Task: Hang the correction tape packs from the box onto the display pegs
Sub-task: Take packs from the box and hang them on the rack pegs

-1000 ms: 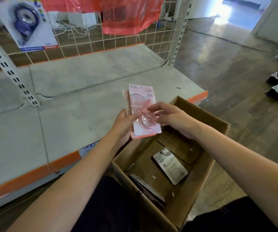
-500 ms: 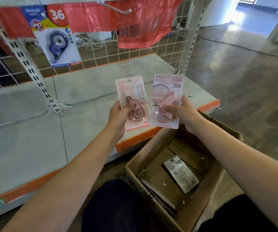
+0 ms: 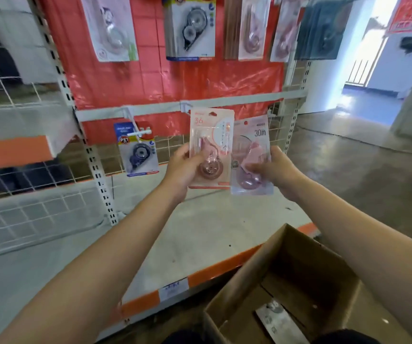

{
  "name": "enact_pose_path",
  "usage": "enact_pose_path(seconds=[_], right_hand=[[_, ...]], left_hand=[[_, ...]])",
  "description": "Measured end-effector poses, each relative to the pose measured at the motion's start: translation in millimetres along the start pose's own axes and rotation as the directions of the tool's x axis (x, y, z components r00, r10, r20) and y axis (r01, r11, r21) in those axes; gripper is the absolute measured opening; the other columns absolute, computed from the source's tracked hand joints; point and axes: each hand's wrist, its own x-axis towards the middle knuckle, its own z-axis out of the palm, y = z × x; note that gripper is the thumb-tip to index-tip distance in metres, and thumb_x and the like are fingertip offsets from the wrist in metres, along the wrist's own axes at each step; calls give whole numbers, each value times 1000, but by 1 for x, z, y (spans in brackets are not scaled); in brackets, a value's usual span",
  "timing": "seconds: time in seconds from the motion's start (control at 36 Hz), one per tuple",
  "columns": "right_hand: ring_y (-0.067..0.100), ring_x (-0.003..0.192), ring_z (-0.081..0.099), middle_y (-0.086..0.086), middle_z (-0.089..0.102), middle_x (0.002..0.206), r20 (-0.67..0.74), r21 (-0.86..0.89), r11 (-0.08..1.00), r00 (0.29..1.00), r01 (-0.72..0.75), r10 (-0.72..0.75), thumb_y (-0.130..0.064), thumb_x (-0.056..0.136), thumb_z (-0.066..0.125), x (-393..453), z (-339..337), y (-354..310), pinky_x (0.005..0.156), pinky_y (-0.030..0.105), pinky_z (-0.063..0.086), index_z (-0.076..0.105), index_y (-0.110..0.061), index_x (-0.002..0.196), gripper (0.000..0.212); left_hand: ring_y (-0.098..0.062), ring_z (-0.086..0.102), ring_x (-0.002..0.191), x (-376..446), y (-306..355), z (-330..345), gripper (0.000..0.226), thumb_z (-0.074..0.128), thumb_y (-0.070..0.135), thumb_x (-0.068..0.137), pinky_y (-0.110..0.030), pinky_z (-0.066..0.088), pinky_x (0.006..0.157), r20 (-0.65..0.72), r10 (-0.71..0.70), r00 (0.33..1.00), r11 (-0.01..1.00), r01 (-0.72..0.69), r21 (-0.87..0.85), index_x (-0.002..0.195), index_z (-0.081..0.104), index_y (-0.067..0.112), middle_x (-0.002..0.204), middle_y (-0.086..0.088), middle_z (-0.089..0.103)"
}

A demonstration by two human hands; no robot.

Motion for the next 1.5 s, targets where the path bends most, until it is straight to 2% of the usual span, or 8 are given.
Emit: enact_pose_path(seconds=[0.11,0.28,0.42,0.75,1.0,1.11,1.33,1.5], right_hand=[[18,85,60,5,58,99,-42,-2,1000,999,18,-18,-5,84,69,7,-10,-28,57,19,52,46,-11,115,38],[31,93,66,15,67,103,-63,-106,994,998,23,-30,-8,77,72,5,-26,-64,85,47,56,58,-4,112,38],[30,91,66,14,67,102,-91,-229,973,995,27,-49,-26,56,69,3,-42,-86,83,46,56,60,-6,108,56],[29,100,62,13,61,107,-203,-233,970,971,77,-125,-13,78,69,-11,-69,-126,89,45,54,48,-6,115,42],[34,108,59,16,57,117,-208,-53,989,968,135,-143,-10,88,65,2,-62,-148,96,52,49,41,-12,111,34],[28,109,57,11,56,118,-182,-32,990,973,140,-144,-18,91,63,14,-61,-148,99,47,47,41,-8,123,40],[28,109,58,15,58,122,-113,138,981,986,140,-124,-11,86,66,43,-73,-128,89,40,48,45,1,126,47],[25,101,62,11,67,100,23,142,943,951,302,-309,8,81,61,73,-110,-128,96,41,49,57,1,102,23]], left_hand=[[-28,66,103,8,38,-1,14,69,14,86,-45,51,94,-1,39,999,999,-39,25,99,66,18,104,-8,70],[-19,66,81,14,87,2,14,66,8,87,-32,54,78,26,77,997,996,-78,46,101,65,10,88,-3,69],[-19,68,85,15,114,7,6,66,13,89,-36,56,81,76,94,993,993,-99,59,95,64,15,92,-3,70],[-25,68,94,17,134,36,11,66,18,89,-40,56,85,130,78,988,992,-89,85,99,64,13,100,-8,70],[-17,61,96,28,162,34,7,54,21,97,-39,51,92,152,91,984,989,-108,105,93,52,26,100,3,63],[-21,59,109,32,170,42,29,57,28,95,-43,47,99,150,93,984,977,-120,179,122,50,19,122,-2,62],[-23,62,99,51,154,67,7,55,22,95,-42,51,92,103,95,990,952,-121,282,102,54,23,111,-6,65],[-22,63,101,84,151,94,81,70,38,54,-39,51,90,4,138,990,964,-135,230,127,50,9,116,-8,65]])
